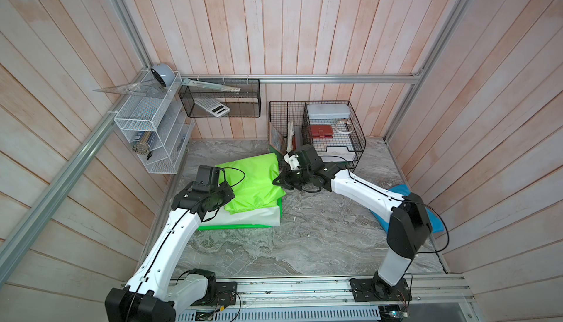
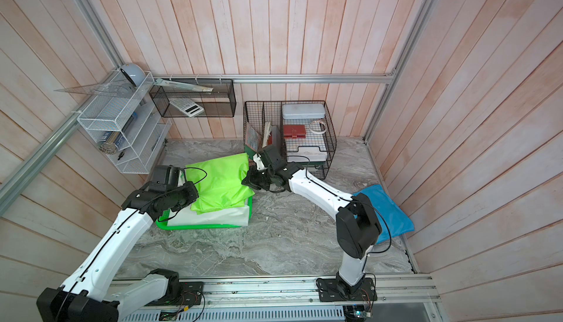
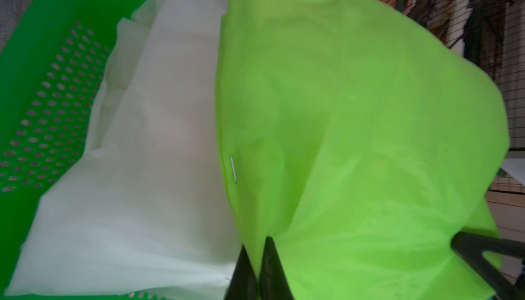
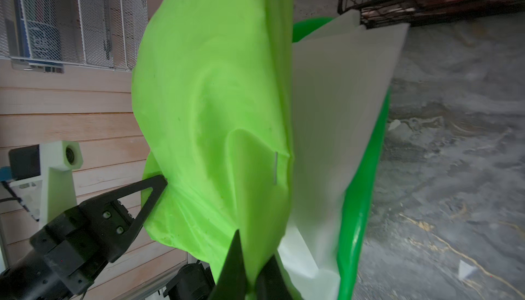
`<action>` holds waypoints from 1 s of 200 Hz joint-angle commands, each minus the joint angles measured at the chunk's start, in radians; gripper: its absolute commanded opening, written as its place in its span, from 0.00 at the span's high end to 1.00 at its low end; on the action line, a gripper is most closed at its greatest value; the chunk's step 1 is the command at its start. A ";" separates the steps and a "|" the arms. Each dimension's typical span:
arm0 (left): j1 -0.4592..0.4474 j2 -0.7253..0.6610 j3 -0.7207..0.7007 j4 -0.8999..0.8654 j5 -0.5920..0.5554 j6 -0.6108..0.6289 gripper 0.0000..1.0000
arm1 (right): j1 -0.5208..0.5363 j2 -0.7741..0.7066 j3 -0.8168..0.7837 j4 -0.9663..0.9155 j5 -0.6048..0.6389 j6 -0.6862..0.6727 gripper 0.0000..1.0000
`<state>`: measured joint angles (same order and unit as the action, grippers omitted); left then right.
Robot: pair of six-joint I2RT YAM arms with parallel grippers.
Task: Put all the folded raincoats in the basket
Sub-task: Place the raincoat in the basket.
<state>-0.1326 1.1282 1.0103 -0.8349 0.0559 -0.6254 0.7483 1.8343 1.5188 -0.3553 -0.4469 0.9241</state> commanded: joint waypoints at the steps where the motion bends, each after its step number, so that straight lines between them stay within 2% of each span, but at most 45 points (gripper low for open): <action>1: 0.098 0.044 -0.028 -0.065 -0.008 0.089 1.00 | 0.000 0.086 0.084 -0.009 0.067 0.023 0.99; 21: 0.142 0.071 -0.049 -0.036 0.042 0.109 1.00 | 0.017 0.154 0.119 0.001 0.066 0.030 0.99; 85: 0.198 0.151 -0.072 -0.023 0.035 0.144 1.00 | 0.058 0.251 0.082 0.044 0.064 0.059 0.96; 137: 0.232 0.191 -0.070 -0.024 0.051 0.155 1.00 | 0.068 0.264 0.087 0.046 0.067 0.058 0.95; 169: 0.237 0.169 -0.057 -0.030 0.088 0.161 1.00 | 0.078 0.247 0.127 0.027 0.064 0.056 0.94; 200: 0.238 0.139 -0.001 -0.092 0.076 0.168 1.00 | 0.089 0.228 0.167 0.024 0.056 0.072 0.93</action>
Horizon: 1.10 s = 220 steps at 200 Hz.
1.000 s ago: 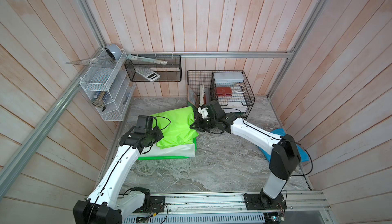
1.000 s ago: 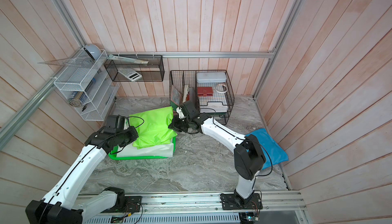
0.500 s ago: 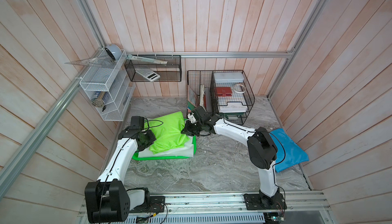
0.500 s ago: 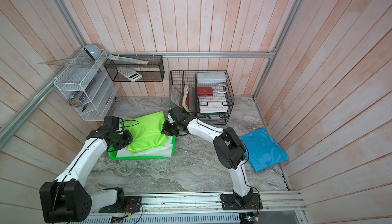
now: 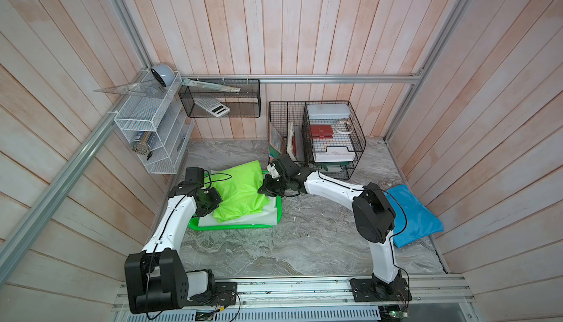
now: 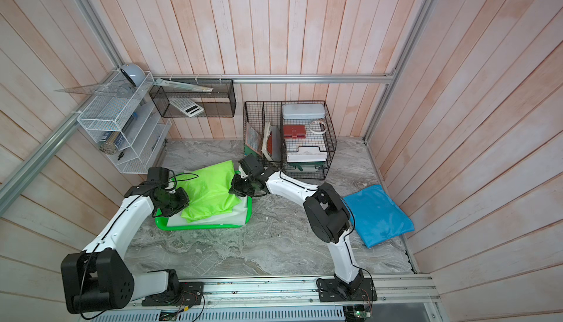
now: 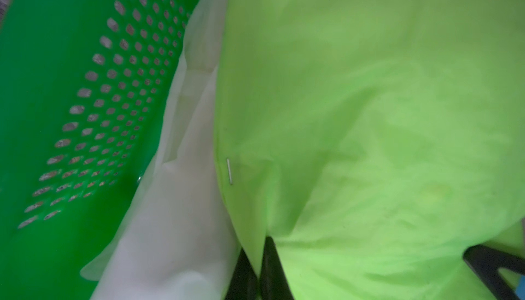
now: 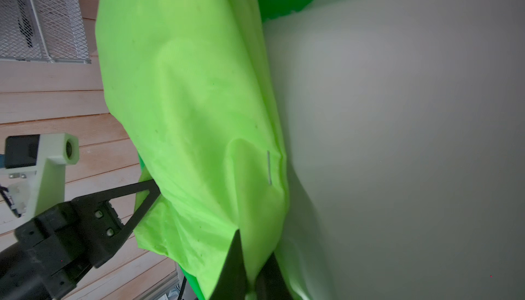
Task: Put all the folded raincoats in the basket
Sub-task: Place the raincoat in the basket.
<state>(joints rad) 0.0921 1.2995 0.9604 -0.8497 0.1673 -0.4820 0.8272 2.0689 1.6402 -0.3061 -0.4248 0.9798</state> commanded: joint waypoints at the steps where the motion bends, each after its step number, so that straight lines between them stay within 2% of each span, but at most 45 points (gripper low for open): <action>1: 0.013 -0.034 0.050 -0.079 -0.036 0.025 1.00 | 0.011 -0.007 0.047 -0.024 0.034 0.016 0.93; 31: 0.015 -0.061 0.059 -0.103 -0.048 0.026 1.00 | 0.028 -0.017 0.046 -0.026 0.044 0.019 0.93; 109: 0.014 -0.014 0.049 -0.088 -0.081 0.039 1.00 | 0.046 0.058 0.038 0.027 0.047 0.051 0.92; 220: 0.014 -0.017 0.052 -0.065 -0.060 0.044 0.98 | 0.056 0.027 0.013 -0.005 0.089 0.030 0.87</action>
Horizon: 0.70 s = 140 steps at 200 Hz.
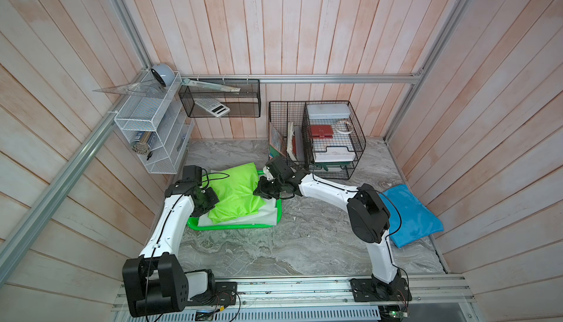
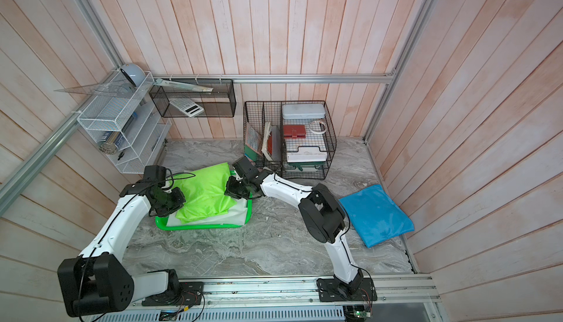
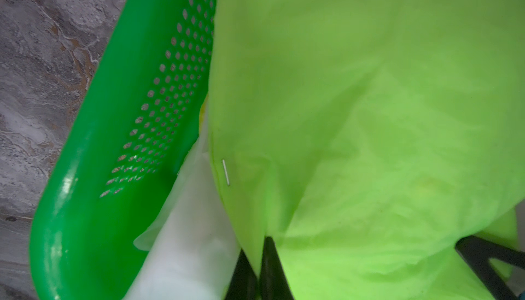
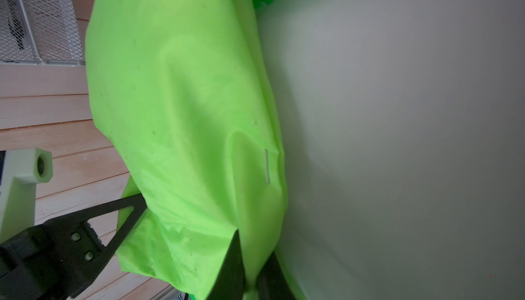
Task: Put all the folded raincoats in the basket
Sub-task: Place the raincoat in the basket.
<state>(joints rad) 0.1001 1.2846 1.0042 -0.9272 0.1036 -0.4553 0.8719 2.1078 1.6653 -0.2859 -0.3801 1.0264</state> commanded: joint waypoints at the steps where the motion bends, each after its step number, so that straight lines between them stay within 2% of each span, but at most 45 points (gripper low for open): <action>1: 0.006 -0.003 0.008 0.014 0.004 0.017 0.98 | 0.012 -0.012 -0.014 -0.025 0.044 -0.017 0.87; 16: 0.006 -0.003 0.001 0.021 0.012 0.016 0.95 | 0.012 -0.021 -0.030 -0.019 0.050 -0.013 0.84; 38: 0.006 -0.015 0.000 0.021 0.021 0.013 0.82 | 0.011 -0.031 -0.030 -0.035 0.056 -0.019 0.70; 53: 0.006 -0.030 0.009 0.013 0.019 0.011 0.76 | 0.011 -0.042 -0.017 -0.056 0.064 -0.032 0.63; 79: 0.006 -0.059 0.051 -0.030 0.016 0.008 0.61 | 0.009 -0.074 0.023 -0.119 0.091 -0.073 0.55; 105: 0.006 -0.096 0.109 -0.101 -0.047 -0.002 0.47 | -0.002 -0.129 0.032 -0.180 0.120 -0.109 0.50; 128: 0.006 -0.127 0.173 -0.160 -0.134 -0.003 0.45 | -0.014 -0.196 0.015 -0.209 0.157 -0.147 0.49; 140: 0.006 -0.144 0.203 -0.173 -0.144 -0.002 0.45 | -0.024 -0.226 0.002 -0.212 0.154 -0.164 0.49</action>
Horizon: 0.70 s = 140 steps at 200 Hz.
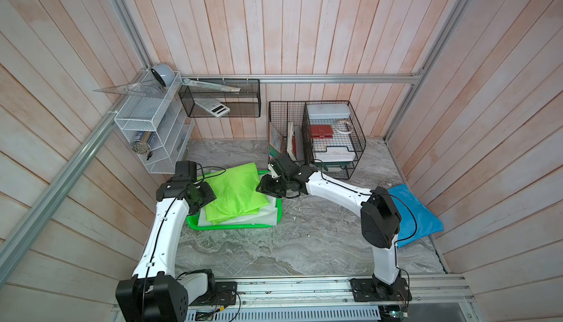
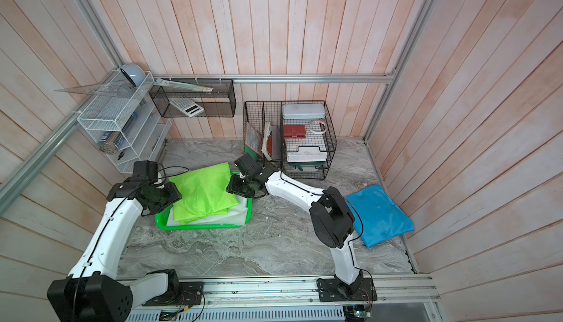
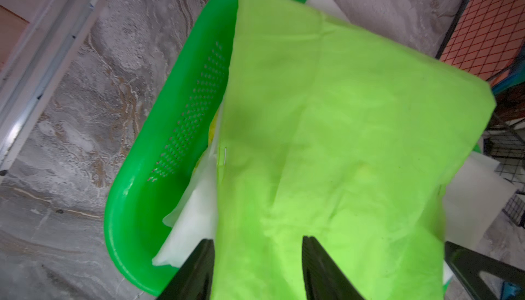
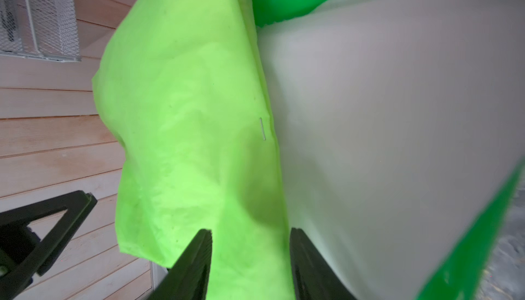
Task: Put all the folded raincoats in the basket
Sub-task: Place the raincoat in the basket, then move the raincoat to the center of the board.
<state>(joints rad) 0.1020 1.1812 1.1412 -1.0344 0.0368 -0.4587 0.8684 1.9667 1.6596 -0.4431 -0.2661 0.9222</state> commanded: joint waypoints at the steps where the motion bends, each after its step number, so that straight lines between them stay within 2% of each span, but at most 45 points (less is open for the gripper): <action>1: 0.004 -0.042 0.068 -0.067 -0.077 0.002 0.45 | -0.022 -0.087 0.007 -0.056 0.039 -0.060 0.49; 20: 0.004 -0.066 0.103 -0.068 -0.016 0.011 0.47 | -0.043 -0.134 -0.019 -0.058 0.009 -0.081 0.49; 53: -0.012 -0.120 0.022 0.069 0.388 -0.026 0.50 | -0.092 -0.259 -0.105 -0.167 0.043 -0.205 0.49; 63: -0.045 -0.145 -0.022 0.110 0.456 -0.049 0.51 | -0.126 -0.321 -0.173 -0.198 0.081 -0.237 0.49; 80: -0.135 -0.205 -0.108 0.175 0.443 -0.076 0.50 | -0.233 -0.441 -0.341 -0.198 0.089 -0.248 0.49; 115: -0.295 -0.249 -0.209 0.239 0.393 -0.147 0.51 | -0.559 -0.654 -0.648 -0.190 0.093 -0.257 0.49; 140: -0.384 -0.281 -0.247 0.238 0.318 -0.161 0.51 | -0.738 -0.741 -0.765 -0.176 0.178 -0.290 0.50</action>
<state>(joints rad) -0.2253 0.9390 0.9249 -0.8471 0.4076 -0.5823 0.2287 1.2926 0.9730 -0.5953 -0.1650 0.6857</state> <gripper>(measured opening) 0.494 0.505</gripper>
